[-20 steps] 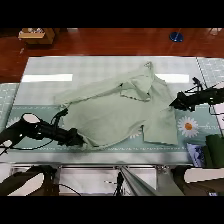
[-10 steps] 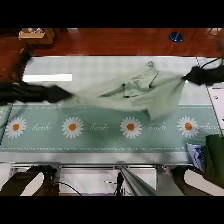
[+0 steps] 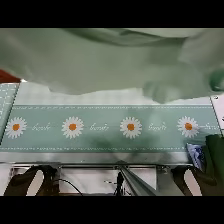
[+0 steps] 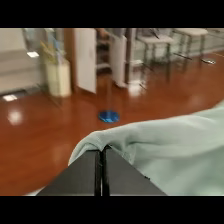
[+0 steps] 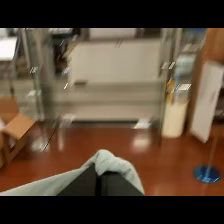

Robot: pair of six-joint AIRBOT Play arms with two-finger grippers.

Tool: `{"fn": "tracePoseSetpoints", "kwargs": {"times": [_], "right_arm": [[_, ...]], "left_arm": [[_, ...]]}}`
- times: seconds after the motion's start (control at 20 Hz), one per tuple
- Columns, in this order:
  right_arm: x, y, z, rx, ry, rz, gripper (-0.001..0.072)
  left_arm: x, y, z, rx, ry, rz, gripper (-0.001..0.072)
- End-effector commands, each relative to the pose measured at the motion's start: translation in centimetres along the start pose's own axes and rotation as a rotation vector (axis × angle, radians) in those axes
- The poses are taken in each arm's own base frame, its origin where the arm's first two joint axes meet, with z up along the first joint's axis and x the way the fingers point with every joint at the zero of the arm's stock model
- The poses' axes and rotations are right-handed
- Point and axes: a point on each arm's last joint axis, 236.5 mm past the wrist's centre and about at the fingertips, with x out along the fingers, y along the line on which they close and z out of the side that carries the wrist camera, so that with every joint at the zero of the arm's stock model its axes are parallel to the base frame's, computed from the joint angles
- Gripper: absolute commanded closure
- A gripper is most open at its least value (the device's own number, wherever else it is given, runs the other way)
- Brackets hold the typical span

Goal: Fold the shirts.

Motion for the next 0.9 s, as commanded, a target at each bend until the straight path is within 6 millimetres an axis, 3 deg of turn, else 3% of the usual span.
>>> {"fn": "tracePoseSetpoints", "kwargs": {"times": [0.0,0.2,0.3,0.4,0.45,0.6,0.7,0.85], "right_arm": [[-7.8,0.0,3.8,-0.041,-0.077,-0.142,0.0685],[-11.0,1.4,3.7,-0.04,-0.037,-0.143,0.0685],[-12.1,1.3,4.0,-0.054,-0.043,-0.164,0.0685],[-12.4,1.3,3.0,-0.054,0.005,-0.17,0.0686],[-12.5,1.0,1.4,-0.059,0.075,-0.18,0.0685],[-12.2,-1.2,-6.1,-0.055,0.425,-0.228,0.0685],[-9.4,-1.9,-8.9,-0.029,0.544,-0.191,0.0685],[-3.9,-4.0,-16.9,0.045,0.845,-0.134,0.0685]], "left_arm": [[-5.7,-1.9,3.4,0.072,-0.095,0.163,0.0691],[-10.8,-3.5,2.3,0.078,-0.046,0.289,0.0691],[-12.4,-3.9,1.5,0.084,-0.005,0.331,0.0691],[-13.1,-4.2,0.6,0.072,0.035,0.344,0.0691],[-13.1,-4.2,-0.7,0.046,0.09,0.343,0.0692],[-12.7,-2.6,-7.9,-0.044,0.408,0.333,0.0692],[-11.0,-0.6,-10.6,-0.072,0.507,0.319,0.0691],[-8.0,4.3,-17.8,-0.196,0.732,0.321,0.0691]]}}
